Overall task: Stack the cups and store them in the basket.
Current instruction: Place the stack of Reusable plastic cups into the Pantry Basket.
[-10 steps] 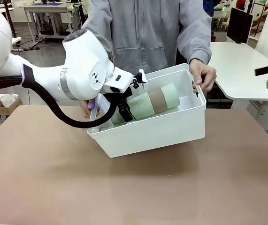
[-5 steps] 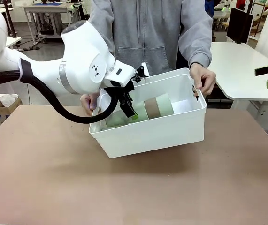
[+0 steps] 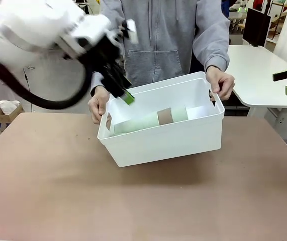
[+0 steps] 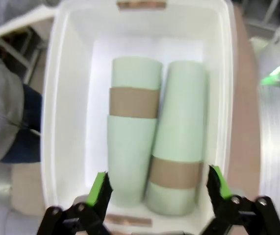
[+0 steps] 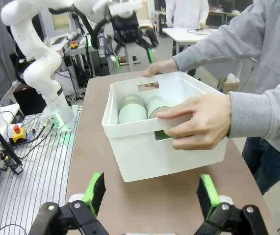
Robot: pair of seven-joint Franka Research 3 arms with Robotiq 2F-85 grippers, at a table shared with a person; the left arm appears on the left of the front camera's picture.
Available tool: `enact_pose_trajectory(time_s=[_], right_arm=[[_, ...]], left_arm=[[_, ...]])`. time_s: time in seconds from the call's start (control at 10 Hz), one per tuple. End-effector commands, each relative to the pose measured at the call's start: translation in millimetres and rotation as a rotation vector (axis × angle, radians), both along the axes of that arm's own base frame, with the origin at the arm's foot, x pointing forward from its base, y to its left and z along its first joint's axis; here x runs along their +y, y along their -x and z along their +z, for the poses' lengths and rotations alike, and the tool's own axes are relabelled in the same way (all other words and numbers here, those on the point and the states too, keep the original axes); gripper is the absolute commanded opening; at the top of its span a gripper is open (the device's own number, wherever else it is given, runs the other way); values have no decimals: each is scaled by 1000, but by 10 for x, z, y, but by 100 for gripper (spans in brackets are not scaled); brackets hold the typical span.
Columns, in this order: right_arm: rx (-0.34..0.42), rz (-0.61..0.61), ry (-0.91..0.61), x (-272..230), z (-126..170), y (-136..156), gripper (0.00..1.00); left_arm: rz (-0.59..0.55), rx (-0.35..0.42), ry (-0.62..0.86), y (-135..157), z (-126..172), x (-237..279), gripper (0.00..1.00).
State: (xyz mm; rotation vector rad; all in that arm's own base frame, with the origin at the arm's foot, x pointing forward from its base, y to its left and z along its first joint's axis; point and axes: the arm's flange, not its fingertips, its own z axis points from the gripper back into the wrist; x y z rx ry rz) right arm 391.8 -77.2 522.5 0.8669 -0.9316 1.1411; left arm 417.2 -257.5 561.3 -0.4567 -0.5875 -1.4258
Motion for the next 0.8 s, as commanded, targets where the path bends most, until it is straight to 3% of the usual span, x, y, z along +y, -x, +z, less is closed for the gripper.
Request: enact_pose_trajectory(time_s=[0.0, 0.4, 0.7], right_arm=[[6, -9, -17, 12, 39, 9, 100], [6, -9, -17, 12, 39, 9, 100], [6, -9, -17, 12, 39, 9, 100]], left_arm=[[-8, 72, 126, 138, 215, 766, 100], [26, 69, 336, 478, 620, 2326, 100], [46, 46, 353, 535, 622, 2770, 100]])
